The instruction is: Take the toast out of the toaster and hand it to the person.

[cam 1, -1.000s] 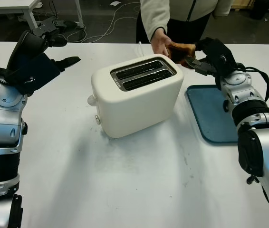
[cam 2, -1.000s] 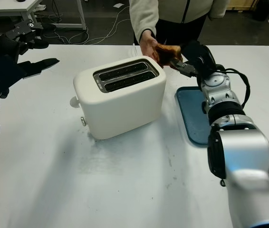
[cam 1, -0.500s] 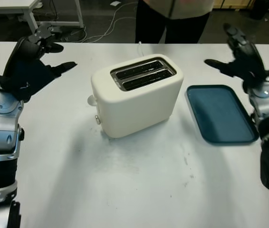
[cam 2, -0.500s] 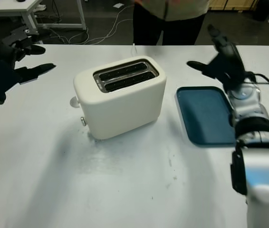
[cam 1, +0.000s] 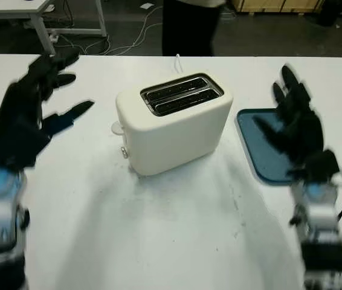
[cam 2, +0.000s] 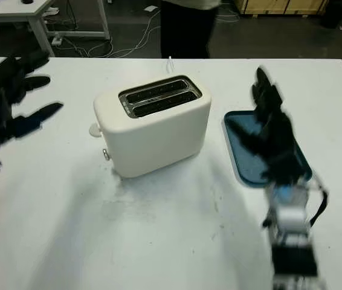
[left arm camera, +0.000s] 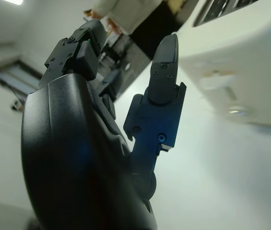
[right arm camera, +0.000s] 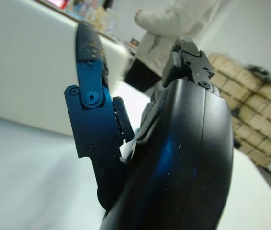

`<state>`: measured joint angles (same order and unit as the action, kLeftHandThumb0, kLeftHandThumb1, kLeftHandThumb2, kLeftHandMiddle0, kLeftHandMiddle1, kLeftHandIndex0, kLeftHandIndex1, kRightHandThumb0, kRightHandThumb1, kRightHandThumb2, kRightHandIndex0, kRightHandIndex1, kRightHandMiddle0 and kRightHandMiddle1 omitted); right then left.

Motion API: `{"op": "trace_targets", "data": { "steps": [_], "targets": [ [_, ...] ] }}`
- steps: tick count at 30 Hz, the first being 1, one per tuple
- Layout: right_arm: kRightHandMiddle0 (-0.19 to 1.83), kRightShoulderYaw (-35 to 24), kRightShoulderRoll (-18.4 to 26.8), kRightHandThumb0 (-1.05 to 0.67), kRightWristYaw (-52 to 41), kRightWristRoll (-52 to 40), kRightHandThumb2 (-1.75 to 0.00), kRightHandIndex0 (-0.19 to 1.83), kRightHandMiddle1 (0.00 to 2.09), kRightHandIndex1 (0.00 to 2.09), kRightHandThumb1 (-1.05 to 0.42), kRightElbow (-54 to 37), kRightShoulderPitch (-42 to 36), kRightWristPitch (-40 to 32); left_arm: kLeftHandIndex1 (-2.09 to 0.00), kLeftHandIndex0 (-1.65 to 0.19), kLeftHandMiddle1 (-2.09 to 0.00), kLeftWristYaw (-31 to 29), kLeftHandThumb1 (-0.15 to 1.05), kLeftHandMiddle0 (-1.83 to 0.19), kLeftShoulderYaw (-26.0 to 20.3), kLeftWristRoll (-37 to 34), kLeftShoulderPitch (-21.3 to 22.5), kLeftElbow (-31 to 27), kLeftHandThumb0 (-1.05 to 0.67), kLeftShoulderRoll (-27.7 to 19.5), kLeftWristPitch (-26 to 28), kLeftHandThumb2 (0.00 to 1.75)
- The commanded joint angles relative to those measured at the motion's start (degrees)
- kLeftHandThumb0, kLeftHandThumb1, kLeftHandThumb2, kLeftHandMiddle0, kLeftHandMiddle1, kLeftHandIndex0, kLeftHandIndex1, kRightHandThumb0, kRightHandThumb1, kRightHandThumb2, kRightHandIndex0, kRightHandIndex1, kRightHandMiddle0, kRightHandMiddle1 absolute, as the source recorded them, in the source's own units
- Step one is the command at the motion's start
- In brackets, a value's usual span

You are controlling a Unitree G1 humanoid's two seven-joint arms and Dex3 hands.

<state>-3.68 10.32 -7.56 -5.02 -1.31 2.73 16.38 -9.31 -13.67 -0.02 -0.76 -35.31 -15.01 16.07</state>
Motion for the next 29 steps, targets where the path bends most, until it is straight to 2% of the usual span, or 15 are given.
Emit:
{"op": "trace_targets", "data": {
  "steps": [1, 7, 14, 18, 21, 29],
  "targets": [
    [0.16, 1.45, -1.17, -0.49, 1.93, 3.36, -0.6, 0.14, 0.04, 0.06, -0.92, -3.59, -1.52, -1.12, -0.24, -0.16, -0.64, 1.73, 0.92, 0.0, 1.37, 1.07, -2.98, -2.88, -0.37, 1.72, -1.0, 0.38],
    [0.18, 4.41, -4.86, -0.57, 6.35, 9.23, -0.79, 0.18, 0.03, 0.06, -0.92, -5.21, -4.04, -1.37, -0.17, -0.13, -0.52, 4.72, 0.92, 0.0, 5.82, 3.3, -9.81, -3.44, -0.45, 6.2, -6.37, 0.45],
    [0.11, 4.63, -9.51, -0.52, 8.27, 7.26, -0.8, 0.08, 0.0, 0.01, -0.92, -2.47, -5.75, -4.68, -0.11, -0.11, -0.4, 7.35, 0.92, -0.01, 11.31, 6.4, -14.54, -0.27, -0.41, 9.62, -12.45, 0.53],
    [0.08, 3.61, -10.44, -0.52, 8.06, 5.9, -0.79, 0.04, 0.0, 0.0, -0.92, 2.58, -4.82, -3.14, -0.11, -0.13, -0.4, 7.82, 0.92, -0.03, 12.78, 6.68, -15.07, 3.27, -0.46, 10.49, -14.12, 0.54],
    [0.08, 3.39, -10.72, -0.53, 8.13, 5.42, -0.79, 0.07, 0.01, 0.01, -0.92, 4.59, -4.53, -2.58, -0.1, -0.13, -0.38, 7.46, 0.92, -0.03, 13.26, 5.84, -15.0, 3.83, -0.47, 10.9, -12.5, 0.54],
    [0.09, 2.89, -11.79, -0.52, 8.73, 4.86, -0.78, 0.08, 0.01, 0.02, -0.92, 6.09, -4.24, -2.83, -0.07, -0.13, -0.35, 7.4, 0.92, -0.03, 13.41, 5.92, -14.41, 4.68, -0.42, 10.84, -12.61, 0.57]
  ]
}}
